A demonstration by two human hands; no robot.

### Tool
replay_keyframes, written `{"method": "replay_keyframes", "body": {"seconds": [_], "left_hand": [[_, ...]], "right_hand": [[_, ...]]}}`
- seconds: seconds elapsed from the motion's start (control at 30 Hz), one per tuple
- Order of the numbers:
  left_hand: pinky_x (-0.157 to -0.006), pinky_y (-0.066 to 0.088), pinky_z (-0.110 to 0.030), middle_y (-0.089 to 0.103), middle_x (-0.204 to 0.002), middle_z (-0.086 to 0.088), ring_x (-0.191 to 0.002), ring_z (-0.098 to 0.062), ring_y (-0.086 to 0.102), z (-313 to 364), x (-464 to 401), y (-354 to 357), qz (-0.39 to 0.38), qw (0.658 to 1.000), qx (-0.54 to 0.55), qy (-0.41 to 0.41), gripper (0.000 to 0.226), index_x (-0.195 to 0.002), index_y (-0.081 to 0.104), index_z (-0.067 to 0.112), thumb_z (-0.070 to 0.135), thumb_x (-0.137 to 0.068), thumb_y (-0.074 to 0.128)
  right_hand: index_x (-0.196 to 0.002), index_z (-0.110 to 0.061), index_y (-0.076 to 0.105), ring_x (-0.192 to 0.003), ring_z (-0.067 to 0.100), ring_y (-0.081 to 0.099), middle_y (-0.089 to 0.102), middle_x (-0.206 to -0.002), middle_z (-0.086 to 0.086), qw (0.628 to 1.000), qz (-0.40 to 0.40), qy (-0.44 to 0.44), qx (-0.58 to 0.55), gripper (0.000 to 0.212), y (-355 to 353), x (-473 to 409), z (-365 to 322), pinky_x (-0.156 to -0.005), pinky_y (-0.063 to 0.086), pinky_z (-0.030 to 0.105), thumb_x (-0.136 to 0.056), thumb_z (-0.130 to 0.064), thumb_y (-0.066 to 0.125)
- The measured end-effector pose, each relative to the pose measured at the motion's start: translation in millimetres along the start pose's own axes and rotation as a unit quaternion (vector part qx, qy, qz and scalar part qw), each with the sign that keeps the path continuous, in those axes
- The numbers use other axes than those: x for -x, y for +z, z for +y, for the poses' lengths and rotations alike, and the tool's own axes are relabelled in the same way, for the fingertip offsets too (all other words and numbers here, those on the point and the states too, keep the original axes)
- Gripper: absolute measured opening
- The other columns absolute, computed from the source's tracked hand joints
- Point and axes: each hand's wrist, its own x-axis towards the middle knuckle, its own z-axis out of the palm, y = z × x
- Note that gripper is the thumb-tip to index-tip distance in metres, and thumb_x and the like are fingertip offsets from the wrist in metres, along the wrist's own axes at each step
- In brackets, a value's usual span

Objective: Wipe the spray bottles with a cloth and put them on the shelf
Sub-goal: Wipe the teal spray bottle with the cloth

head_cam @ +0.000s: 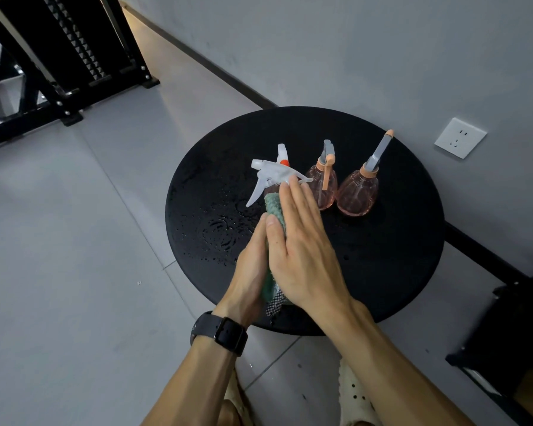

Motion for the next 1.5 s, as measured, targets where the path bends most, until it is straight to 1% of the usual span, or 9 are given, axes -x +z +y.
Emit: {"method": "replay_keyframes", "body": {"seconds": [0.1,0.23,0.37,0.57,0.73,0.83,1.0,1.1,1.5], "left_hand": [[-0.08,0.056,-0.017,0.073,-0.118,0.002,-0.107,-0.008,0.068,-0.3,-0.7,0.3,-0.005,1.0,0.004,0.014,0.038,-0.123,0.068,0.022,0.04,-0.105,0.039],[-0.08,0.053,-0.02,0.076,-0.104,0.01,-0.097,-0.002,0.07,-0.7,-2.3,-1.1,-0.033,0.998,-0.022,0.038,0.038,-0.095,0.076,0.041,0.043,-0.104,0.04],[-0.097,0.051,-0.037,0.076,-0.1,0.005,-0.096,-0.009,0.069,-0.2,-9.0,-10.5,-0.002,0.998,-0.052,0.04,0.043,-0.087,0.078,0.039,0.053,-0.102,0.04],[-0.064,0.055,-0.016,0.077,-0.09,0.004,-0.081,-0.004,0.072,1.2,-12.0,-16.8,0.018,1.0,-0.003,0.022,0.042,-0.101,0.076,0.02,0.051,-0.1,0.047],[-0.077,0.052,-0.023,0.078,-0.1,0.002,-0.091,-0.007,0.073,1.2,-13.1,-14.2,0.029,1.0,0.009,0.006,0.044,-0.091,0.082,0.025,0.055,-0.097,0.05],[-0.063,0.055,-0.023,0.078,-0.088,0.001,-0.078,-0.008,0.074,1.2,-11.8,-11.1,0.029,0.999,0.026,-0.004,0.045,-0.075,0.082,0.025,0.055,-0.095,0.054],[-0.09,0.053,-0.036,0.074,-0.115,-0.008,-0.105,-0.021,0.071,-3.1,-12.1,-11.2,0.0,1.0,0.017,-0.015,0.045,-0.118,0.072,0.019,0.052,-0.1,0.047],[-0.1,0.051,-0.033,0.068,-0.128,-0.005,-0.119,-0.018,0.064,-5.1,-13.5,-9.7,-0.046,0.998,0.032,-0.015,0.045,-0.133,0.062,0.021,0.046,-0.105,0.036],[-0.095,0.05,-0.034,0.069,-0.126,-0.01,-0.116,-0.022,0.066,-1.6,-20.3,-25.0,-0.035,0.998,0.053,0.005,0.055,-0.126,0.067,0.019,0.057,-0.099,0.039]], "right_hand": [[-0.153,-0.014,0.004,-0.146,0.002,-0.013,-0.006,-0.162,-0.005,1.0,-0.013,0.004,-0.005,0.062,0.2,-0.9,-1.4,-0.121,-0.004,0.025,-0.098,-0.04,0.016],[-0.153,-0.015,0.002,-0.146,0.003,-0.015,-0.008,-0.162,-0.005,1.0,-0.018,0.002,0.003,0.063,4.4,3.0,0.2,-0.121,-0.003,0.026,-0.098,-0.043,0.011],[-0.149,-0.016,-0.002,-0.147,0.005,-0.012,-0.004,-0.163,-0.001,1.0,-0.002,-0.021,0.006,0.061,11.4,14.2,-4.5,-0.122,0.003,0.03,-0.096,-0.044,0.009],[-0.151,-0.01,0.008,-0.149,0.012,-0.007,0.004,-0.163,0.005,0.999,0.012,-0.035,0.019,0.059,17.5,21.6,-6.2,-0.122,0.009,0.037,-0.1,-0.039,0.014],[-0.152,-0.015,0.007,-0.148,0.007,-0.008,0.001,-0.162,-0.003,0.999,0.004,-0.022,0.033,0.062,11.3,14.6,-6.2,-0.122,0.002,0.036,-0.096,-0.041,0.011],[-0.153,-0.017,0.005,-0.147,0.003,-0.012,-0.002,-0.162,-0.006,1.0,-0.02,-0.017,0.002,0.063,1.8,6.6,-3.1,-0.122,0.0,0.031,-0.097,-0.044,0.014],[-0.154,-0.017,0.009,-0.145,-0.002,-0.012,-0.003,-0.162,-0.009,0.997,-0.049,-0.001,-0.065,0.058,-14.3,-4.3,2.4,-0.116,-0.007,0.014,-0.103,-0.036,0.027],[-0.154,-0.015,0.011,-0.146,-0.001,-0.011,-0.001,-0.162,-0.007,0.997,-0.04,-0.005,-0.064,0.06,-14.0,-6.0,3.7,-0.115,-0.008,0.013,-0.101,-0.037,0.026],[-0.153,-0.017,0.0,-0.145,-0.002,-0.014,-0.007,-0.161,-0.008,0.996,-0.051,-0.022,-0.07,0.061,1.5,13.2,-5.9,-0.117,-0.006,0.015,-0.1,-0.038,0.023]]}}
